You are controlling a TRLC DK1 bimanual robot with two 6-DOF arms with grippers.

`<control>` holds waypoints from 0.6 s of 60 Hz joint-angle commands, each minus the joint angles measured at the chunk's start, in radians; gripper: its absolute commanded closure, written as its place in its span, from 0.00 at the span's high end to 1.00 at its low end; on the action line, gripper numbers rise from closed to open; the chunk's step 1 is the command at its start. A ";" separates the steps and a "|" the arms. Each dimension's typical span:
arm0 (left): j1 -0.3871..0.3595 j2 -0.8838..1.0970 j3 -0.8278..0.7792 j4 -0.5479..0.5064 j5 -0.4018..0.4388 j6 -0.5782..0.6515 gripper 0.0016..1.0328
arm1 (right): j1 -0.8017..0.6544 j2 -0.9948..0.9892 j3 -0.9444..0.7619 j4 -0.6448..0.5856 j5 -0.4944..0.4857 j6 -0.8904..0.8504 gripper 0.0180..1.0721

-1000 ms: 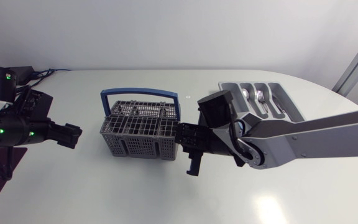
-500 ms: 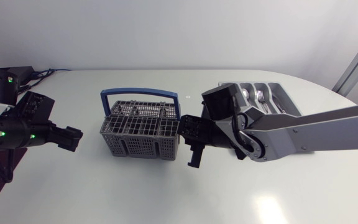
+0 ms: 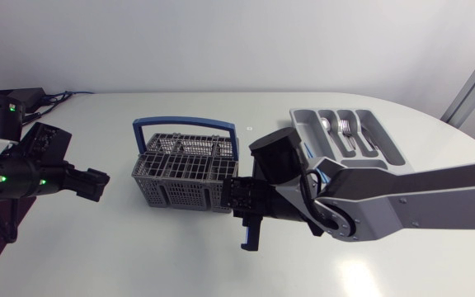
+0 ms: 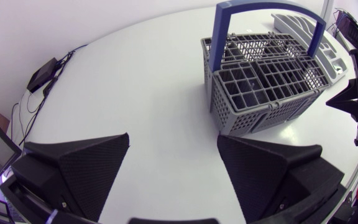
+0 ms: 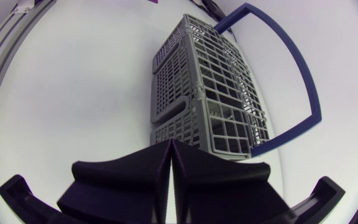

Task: Unload the cutlery basket into the drawer organizer.

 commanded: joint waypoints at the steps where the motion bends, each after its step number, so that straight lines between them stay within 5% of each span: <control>1: 0.013 -0.012 -0.022 0.003 0.010 0.027 0.96 | 0.004 0.028 0.023 0.003 0.008 0.023 0.06; 36: 0.030 -0.004 -0.036 0.017 0.027 0.042 0.96 | -0.094 0.089 0.067 0.047 0.011 -0.009 0.06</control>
